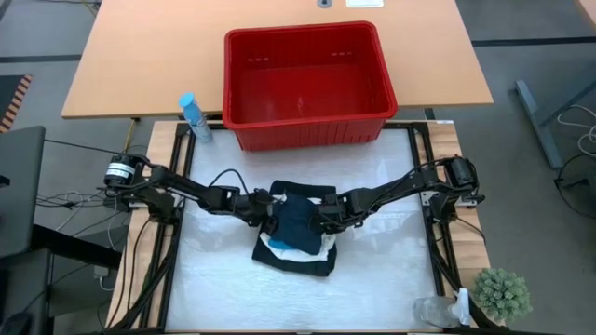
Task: Fold Laundry from Bin
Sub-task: Put the stacked clothes into the red bin
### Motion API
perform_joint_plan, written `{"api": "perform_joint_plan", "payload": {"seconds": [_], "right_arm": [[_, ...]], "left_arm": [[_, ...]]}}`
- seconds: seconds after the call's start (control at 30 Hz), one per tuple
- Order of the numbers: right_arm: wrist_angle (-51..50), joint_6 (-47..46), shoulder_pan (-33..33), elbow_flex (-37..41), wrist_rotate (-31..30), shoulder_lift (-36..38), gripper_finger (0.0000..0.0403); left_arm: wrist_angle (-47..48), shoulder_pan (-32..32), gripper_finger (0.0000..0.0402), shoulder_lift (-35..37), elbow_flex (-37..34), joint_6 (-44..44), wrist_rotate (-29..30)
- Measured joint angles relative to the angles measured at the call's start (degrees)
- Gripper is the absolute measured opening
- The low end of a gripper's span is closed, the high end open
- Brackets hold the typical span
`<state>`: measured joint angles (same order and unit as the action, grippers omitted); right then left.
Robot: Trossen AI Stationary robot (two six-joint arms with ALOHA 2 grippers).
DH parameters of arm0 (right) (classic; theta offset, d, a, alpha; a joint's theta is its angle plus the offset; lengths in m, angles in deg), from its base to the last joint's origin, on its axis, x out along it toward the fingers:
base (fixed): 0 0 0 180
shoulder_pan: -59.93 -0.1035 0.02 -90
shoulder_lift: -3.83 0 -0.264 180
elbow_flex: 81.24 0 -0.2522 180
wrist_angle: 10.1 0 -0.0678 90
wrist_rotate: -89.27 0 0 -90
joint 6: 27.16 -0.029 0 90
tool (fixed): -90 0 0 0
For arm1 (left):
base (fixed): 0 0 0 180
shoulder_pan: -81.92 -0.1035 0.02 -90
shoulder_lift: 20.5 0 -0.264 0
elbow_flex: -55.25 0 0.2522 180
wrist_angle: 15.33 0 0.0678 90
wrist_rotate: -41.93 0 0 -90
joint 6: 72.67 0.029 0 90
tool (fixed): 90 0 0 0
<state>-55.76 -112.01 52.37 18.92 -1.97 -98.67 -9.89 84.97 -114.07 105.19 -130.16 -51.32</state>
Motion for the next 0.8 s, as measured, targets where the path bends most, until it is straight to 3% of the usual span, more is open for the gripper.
{"api": "perform_joint_plan", "payload": {"seconds": [0.27,0.43,0.63,0.8], "right_arm": [[-2.7,-2.06,0.08,-0.2,-1.52,0.07,0.0058],[-4.32,-2.68,0.05,-0.2,-3.07,0.11,0.0111],[-5.36,-2.52,0.21,-0.2,-3.21,0.11,0.0179],[-4.92,-2.31,0.21,0.22,-3.17,-0.63,0.0205]], "left_arm": [[-0.19,-1.55,0.0245,-0.32,-0.02,0.71,-4.05],[-2.1,-3.06,0.0244,-0.34,-0.02,2.6,-9.34],[-0.3,-3.86,0.0233,-0.38,0.02,1.94,-10.38],[-2.02,-3.81,0.0215,-2.35,0.02,0.88,-11.27]]}}
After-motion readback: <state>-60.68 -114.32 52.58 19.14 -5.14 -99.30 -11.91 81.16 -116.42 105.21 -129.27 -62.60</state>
